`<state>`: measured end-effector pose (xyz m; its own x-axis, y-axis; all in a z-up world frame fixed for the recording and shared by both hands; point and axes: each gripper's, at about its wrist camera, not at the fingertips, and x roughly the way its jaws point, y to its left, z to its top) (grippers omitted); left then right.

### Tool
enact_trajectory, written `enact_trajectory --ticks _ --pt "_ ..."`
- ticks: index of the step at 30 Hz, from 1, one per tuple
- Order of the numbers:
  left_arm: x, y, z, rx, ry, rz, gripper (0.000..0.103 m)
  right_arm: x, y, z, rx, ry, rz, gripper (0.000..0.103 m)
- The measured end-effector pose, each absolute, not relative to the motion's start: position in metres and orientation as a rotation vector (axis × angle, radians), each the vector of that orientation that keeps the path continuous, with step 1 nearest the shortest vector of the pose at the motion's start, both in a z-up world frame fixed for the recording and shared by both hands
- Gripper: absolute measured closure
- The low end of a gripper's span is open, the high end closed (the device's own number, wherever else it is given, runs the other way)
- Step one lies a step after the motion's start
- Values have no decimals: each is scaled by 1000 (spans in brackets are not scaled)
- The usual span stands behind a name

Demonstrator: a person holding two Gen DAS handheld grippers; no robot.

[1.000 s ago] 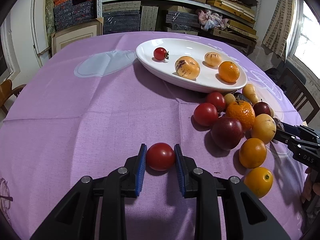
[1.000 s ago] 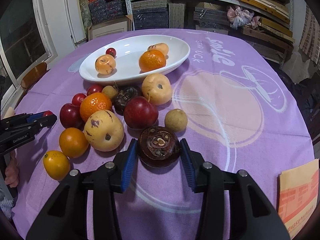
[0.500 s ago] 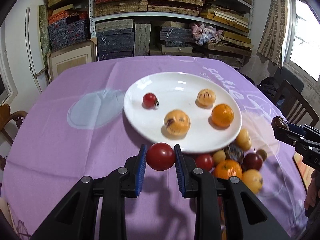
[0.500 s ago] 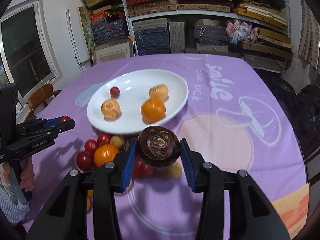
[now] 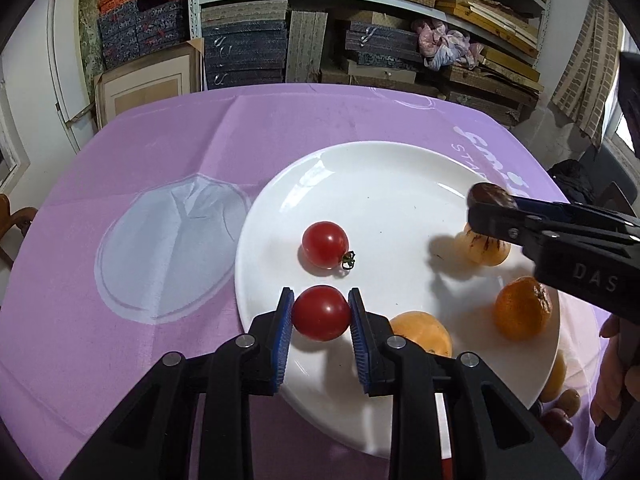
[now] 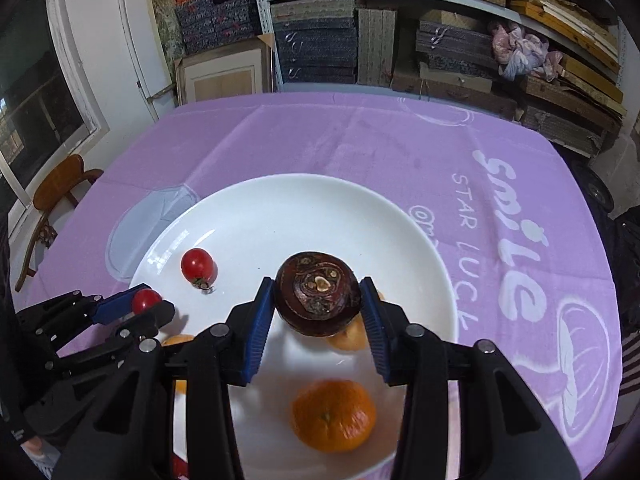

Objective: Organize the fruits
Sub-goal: 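Carry the red tomato and dark purple fruit onto the plate, open both tools, then withdraw both tools from the plate toward the remaining fruits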

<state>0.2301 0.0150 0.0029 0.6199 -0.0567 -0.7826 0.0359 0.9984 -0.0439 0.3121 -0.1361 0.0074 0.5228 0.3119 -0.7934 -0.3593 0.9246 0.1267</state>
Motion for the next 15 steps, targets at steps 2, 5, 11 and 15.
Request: enact_trajectory --ticks 2,5,11,15 --pt "231 15 -2 -24 906 -52 75 318 -126 -2 -95 950 396 60" --pt "230 16 -3 -27 902 -61 71 323 -119 -2 -104 966 407 58" --pt "207 16 17 -16 830 -49 28 300 -144 25 -65 870 383 36" --pt "177 28 31 -34 796 -25 23 251 -192 49 37 755 361 16"
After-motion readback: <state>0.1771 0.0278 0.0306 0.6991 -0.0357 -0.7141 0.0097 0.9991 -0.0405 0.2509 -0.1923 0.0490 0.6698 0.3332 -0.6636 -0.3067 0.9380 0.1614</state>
